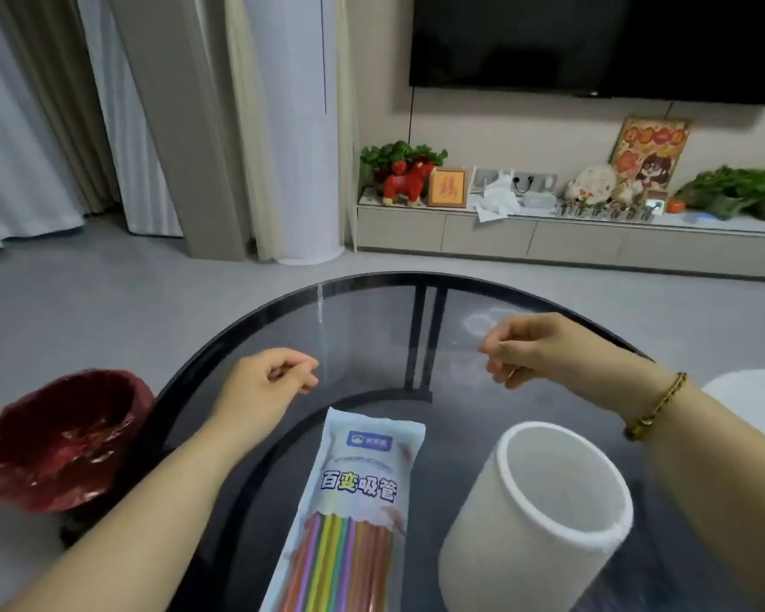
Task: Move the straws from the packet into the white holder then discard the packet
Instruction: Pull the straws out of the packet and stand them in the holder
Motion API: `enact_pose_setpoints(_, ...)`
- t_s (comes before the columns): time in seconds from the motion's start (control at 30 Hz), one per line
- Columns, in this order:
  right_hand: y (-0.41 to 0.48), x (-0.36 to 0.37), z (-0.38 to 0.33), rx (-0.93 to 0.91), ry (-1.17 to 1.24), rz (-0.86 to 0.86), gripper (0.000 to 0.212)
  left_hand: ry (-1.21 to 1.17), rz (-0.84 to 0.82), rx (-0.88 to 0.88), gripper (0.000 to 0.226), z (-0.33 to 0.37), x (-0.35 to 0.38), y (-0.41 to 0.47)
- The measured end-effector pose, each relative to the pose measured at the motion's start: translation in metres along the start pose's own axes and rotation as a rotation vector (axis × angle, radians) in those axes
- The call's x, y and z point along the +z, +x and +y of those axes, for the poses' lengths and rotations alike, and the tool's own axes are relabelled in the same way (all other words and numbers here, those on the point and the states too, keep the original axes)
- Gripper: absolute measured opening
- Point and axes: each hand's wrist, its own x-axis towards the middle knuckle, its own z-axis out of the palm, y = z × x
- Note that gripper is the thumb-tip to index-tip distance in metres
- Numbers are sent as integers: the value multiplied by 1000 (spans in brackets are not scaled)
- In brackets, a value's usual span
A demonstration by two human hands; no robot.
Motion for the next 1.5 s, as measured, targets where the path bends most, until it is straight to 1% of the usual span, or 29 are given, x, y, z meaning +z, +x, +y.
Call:
enact_pose_setpoints(0.17,-19,18,46,21,131,110,18,59,-86,-6,29,-32,26,-30)
enact_pose_setpoints(0.2,-26,20,54,28,165,124,17,72,-100,-11,26,-34,29,-39)
enact_pose_setpoints(0.27,-44,27,66,25,258,145,12,68,-119,-37,13,-36,32,-53)
enact_pose_setpoints(0.3,-55,32,73,25,275,164,10,87,-128,-64,14,-37,34,-62)
enact_pose_setpoints(0.43,-91,49,100,19,374,272,16,227,-146,-47,49,-35,43,-94)
enact_pose_setpoints(0.47,-102,53,108,17,427,284,23,269,-159,-44,57,-34,46,-104)
enact_pose_setpoints(0.53,-128,60,124,9,467,264,57,429,-225,-48,76,-34,54,-126)
enact_pose_setpoints(0.63,-155,77,137,4,345,180,101,667,-323,-68,98,-40,68,-149)
enact_pose_setpoints(0.67,-159,85,139,-1,285,145,110,722,-332,-66,101,-41,71,-155)
enact_pose_setpoints(0.7,-162,94,140,-17,234,125,114,766,-326,-56,103,-42,74,-160)
enact_pose_setpoints(0.73,-162,103,140,-44,195,134,115,798,-319,-47,103,-43,74,-164)
enact_pose_setpoints(0.83,-151,122,138,-125,147,255,117,840,-322,-44,98,-45,71,-164)
enact_pose_setpoints(0.93,-133,128,130,-126,121,396,115,838,-334,-40,91,-50,60,-164)
enact_pose_setpoints(1.0,-120,128,126,-116,110,457,113,827,-355,-23,88,-55,49,-164)
enact_pose_setpoints(1.1,-99,123,123,-107,86,482,110,853,-383,6,84,-60,30,-161)
enact_pose_setpoints(1.23,-80,116,123,-93,92,526,105,871,-351,29,77,-69,8,-157)
enact_pose_setpoints(1.3,-76,114,122,-96,87,542,101,879,-319,38,79,-74,-3,-156)
enact_pose_setpoints(1.4,-74,114,122,-85,81,542,100,893,-279,44,85,-81,-20,-154)
enact_pose_setpoints(1.47,-78,116,123,-30,65,565,101,870,-273,32,85,-86,-29,-152)
enact_pose_setpoints(1.5,-82,120,123,5,69,615,98,846,-280,24,84,-87,-33,-152)
